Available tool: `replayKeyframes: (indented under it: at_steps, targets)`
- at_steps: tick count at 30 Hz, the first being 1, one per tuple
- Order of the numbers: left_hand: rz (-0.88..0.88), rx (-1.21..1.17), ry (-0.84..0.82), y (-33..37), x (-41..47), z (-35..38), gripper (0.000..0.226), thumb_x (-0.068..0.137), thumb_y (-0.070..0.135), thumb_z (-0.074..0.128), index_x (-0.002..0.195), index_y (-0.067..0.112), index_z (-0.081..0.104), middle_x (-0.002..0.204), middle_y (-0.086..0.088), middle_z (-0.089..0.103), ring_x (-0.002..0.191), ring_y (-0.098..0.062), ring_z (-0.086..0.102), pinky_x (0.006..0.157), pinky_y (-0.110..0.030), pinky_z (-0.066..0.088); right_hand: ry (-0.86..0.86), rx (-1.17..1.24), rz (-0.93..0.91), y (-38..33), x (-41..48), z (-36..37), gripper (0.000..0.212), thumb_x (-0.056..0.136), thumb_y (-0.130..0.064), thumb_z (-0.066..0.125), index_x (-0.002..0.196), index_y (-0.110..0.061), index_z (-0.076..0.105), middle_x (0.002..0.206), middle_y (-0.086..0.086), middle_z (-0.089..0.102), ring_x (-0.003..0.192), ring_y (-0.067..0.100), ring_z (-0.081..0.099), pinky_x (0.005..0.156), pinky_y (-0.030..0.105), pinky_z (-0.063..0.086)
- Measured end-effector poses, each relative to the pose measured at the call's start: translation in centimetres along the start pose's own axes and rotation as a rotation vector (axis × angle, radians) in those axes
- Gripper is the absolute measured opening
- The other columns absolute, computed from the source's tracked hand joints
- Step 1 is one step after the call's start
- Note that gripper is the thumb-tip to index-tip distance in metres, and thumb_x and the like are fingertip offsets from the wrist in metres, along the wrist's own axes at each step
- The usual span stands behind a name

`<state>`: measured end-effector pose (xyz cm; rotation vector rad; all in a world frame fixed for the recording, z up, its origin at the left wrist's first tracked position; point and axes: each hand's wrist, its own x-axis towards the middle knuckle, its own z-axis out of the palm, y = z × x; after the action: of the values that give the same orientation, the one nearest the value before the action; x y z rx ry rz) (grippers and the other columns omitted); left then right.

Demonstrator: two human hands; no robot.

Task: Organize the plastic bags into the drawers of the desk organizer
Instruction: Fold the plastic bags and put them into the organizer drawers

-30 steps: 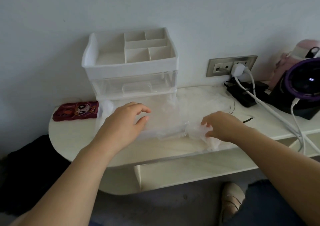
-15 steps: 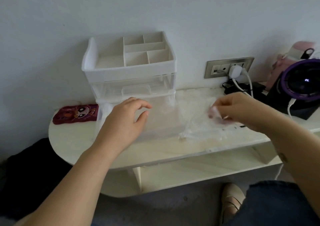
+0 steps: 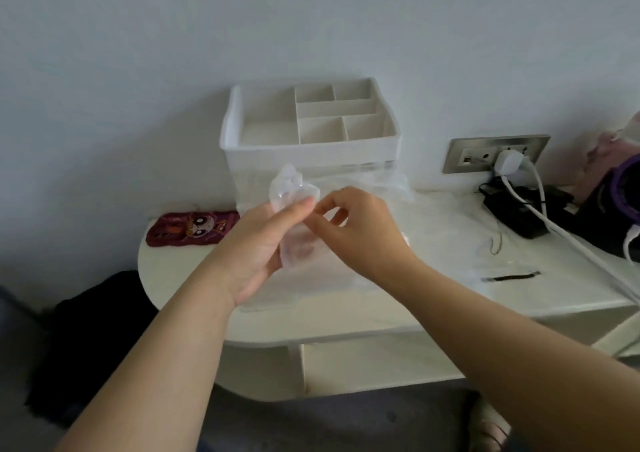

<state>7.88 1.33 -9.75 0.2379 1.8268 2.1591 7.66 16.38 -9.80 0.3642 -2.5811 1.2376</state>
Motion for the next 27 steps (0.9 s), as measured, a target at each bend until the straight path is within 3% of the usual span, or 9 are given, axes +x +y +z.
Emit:
replayKeyframes:
  at_steps: [4,7,10,12,14,19,23,25,27]
  targets:
    - [-0.01,0.447,0.218,-0.5,0.0,-1.2,0.021,0.087,0.013,0.062,0.104,0.025,0.062,0.092,0.006,0.074,0.085,-0.011,0.071,0.079,-0.029,0.055,-0.247,-0.099,0.021,1.1,0.5,0.7,0.028,0.092,-0.041,0.051,0.093,-0.024,0.072,0.093,-0.01,0.064,0.082,0.007,0.056,0.067,0.021,0.042]
    - [0.035,0.753,0.324,-0.5,-0.1,-1.4,0.04,0.084,0.002,0.051,0.11,0.033,0.057,0.096,0.008,0.07,0.085,-0.013,0.07,0.078,-0.035,0.056,-0.321,-0.232,-0.026,1.4,0.8,0.1,0.025,0.094,-0.036,0.051,0.103,-0.023,0.07,0.106,-0.007,0.066,0.091,0.009,0.059,0.078,0.023,0.045]
    - [0.074,1.058,0.412,-0.7,0.1,-1.3,0.064,0.086,0.005,0.053,0.141,0.032,0.034,0.112,0.005,0.063,0.091,-0.016,0.063,0.075,-0.032,0.051,-0.332,-0.457,-0.067,1.8,1.5,-0.8,0.026,0.089,-0.034,0.06,0.114,-0.031,0.063,0.121,-0.012,0.06,0.108,0.009,0.055,0.089,0.025,0.043]
    - [0.101,1.236,0.459,-0.9,0.0,-1.3,0.07,0.089,0.007,0.053,0.148,0.027,0.021,0.114,0.001,0.06,0.087,-0.018,0.061,0.069,-0.029,0.045,-0.388,-0.562,-0.053,1.9,1.8,-0.8,0.034,0.086,-0.036,0.063,0.12,-0.034,0.058,0.125,-0.012,0.057,0.115,0.011,0.049,0.092,0.03,0.043]
    - [0.116,1.377,0.474,-0.9,-0.3,-1.3,0.068,0.089,0.004,0.051,0.147,0.022,0.021,0.116,-0.002,0.058,0.088,-0.02,0.06,0.069,-0.033,0.048,-0.448,-0.604,-0.045,1.9,2.1,-0.5,0.04,0.085,-0.038,0.065,0.123,-0.034,0.055,0.124,-0.011,0.056,0.118,0.012,0.046,0.092,0.031,0.042]
    - [0.068,1.621,0.483,-0.6,-1.0,-1.0,0.056,0.085,0.007,0.059,0.135,0.02,0.037,0.127,-0.003,0.043,0.098,-0.022,0.055,0.064,-0.029,0.041,-0.566,-0.533,-0.071,1.5,2.4,-0.1,0.043,0.086,-0.031,0.066,0.127,-0.029,0.054,0.134,-0.01,0.05,0.122,0.011,0.045,0.099,0.025,0.035]
    - [0.233,1.654,0.544,-0.3,-1.0,-0.5,0.048,0.083,0.004,0.064,0.126,0.022,0.053,0.126,-0.001,0.043,0.105,-0.021,0.05,0.069,-0.025,0.035,-0.545,-0.432,-0.123,0.3,2.5,-2.2,0.033,0.087,-0.028,0.065,0.12,-0.029,0.061,0.123,-0.014,0.059,0.107,0.004,0.056,0.085,0.013,0.036]
    - [0.23,1.506,0.421,-0.2,-0.5,-0.1,0.041,0.087,0.005,0.059,0.122,0.025,0.058,0.124,0.003,0.047,0.108,-0.018,0.051,0.074,-0.026,0.039,-0.401,-0.444,-0.146,-0.1,2.6,-3.9,0.023,0.087,-0.025,0.065,0.11,-0.028,0.067,0.11,-0.015,0.064,0.092,0.0,0.059,0.078,0.011,0.037]
    - [0.087,1.401,0.206,-0.3,0.3,0.2,0.035,0.091,0.012,0.057,0.122,0.029,0.058,0.129,0.006,0.047,0.116,-0.015,0.049,0.088,-0.025,0.04,-0.339,-0.514,-0.142,-0.1,2.7,-4.8,0.017,0.087,-0.022,0.064,0.103,-0.025,0.07,0.103,-0.012,0.067,0.084,0.0,0.059,0.079,0.013,0.04]
